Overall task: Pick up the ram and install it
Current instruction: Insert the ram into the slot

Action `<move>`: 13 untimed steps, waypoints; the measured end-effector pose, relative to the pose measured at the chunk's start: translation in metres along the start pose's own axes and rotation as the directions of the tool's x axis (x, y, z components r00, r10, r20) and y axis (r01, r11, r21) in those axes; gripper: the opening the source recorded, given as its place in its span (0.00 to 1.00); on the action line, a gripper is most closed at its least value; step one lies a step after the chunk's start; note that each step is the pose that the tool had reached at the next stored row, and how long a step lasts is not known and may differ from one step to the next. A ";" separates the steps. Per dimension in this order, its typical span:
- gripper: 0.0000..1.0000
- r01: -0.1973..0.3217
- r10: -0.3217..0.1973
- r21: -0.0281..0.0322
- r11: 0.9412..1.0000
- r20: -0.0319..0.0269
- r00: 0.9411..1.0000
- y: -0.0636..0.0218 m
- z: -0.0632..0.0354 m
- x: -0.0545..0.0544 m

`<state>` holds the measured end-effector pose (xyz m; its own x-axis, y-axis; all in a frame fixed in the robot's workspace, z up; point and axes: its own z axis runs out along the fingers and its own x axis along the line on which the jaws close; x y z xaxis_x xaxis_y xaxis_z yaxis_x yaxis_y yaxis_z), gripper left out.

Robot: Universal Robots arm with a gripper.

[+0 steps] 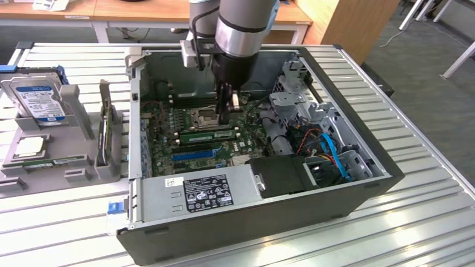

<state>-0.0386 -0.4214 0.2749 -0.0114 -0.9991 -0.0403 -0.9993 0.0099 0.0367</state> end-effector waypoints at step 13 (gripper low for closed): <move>0.37 0.000 0.000 0.000 1.000 0.000 1.000 0.0007 -0.0245 -0.001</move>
<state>-0.0383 -0.4214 0.2994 -0.0114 -0.9991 -0.0403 -0.9993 0.0099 0.0367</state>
